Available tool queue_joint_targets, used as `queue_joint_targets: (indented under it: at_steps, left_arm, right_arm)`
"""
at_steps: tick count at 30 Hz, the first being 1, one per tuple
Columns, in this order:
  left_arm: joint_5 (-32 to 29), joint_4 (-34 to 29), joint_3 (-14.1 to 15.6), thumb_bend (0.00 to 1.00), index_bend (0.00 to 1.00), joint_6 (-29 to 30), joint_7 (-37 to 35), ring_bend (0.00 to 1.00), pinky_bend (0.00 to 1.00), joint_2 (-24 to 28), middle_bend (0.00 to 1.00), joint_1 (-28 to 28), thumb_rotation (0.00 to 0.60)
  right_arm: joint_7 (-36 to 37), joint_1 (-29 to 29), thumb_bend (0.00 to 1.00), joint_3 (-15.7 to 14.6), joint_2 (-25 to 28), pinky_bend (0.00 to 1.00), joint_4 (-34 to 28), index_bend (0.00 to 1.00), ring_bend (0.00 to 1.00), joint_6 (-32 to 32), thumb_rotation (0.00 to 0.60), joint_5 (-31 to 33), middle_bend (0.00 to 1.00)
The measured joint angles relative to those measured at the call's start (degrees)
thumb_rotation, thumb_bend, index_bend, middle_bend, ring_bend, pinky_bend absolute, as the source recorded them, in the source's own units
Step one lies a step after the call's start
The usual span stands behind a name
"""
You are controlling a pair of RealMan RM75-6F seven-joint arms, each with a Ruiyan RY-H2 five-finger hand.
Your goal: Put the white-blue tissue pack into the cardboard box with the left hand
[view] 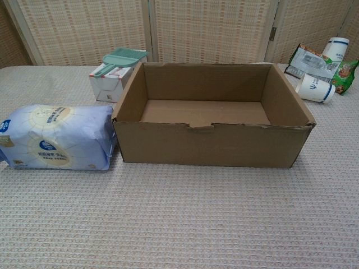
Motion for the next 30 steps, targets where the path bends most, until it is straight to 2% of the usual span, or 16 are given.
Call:
queue_joint_targets:
  at_steps: [16, 30]
  left_arm:
    - [0.24, -1.69, 0.15, 0.18, 0.0, -0.23, 0.21, 0.0, 0.07, 1.25, 0.0, 0.03, 0.6]
    - [-0.87, -12.46, 0.71, 0.18, 0.0, -3.75, 9.62, 0.0, 0.06, 2.24, 0.0, -1.03, 0.6]
  right_arm:
    - [-0.2, 0.08, 0.0, -0.06, -0.18, 0.0, -0.09, 0.06, 0.0, -0.16, 0.6, -0.04, 0.03]
    - [0.82, 0.3, 0.0, -0.4, 0.26, 0.0, -0.11, 0.06, 0.0, -0.77, 0.6, -0.2, 0.03]
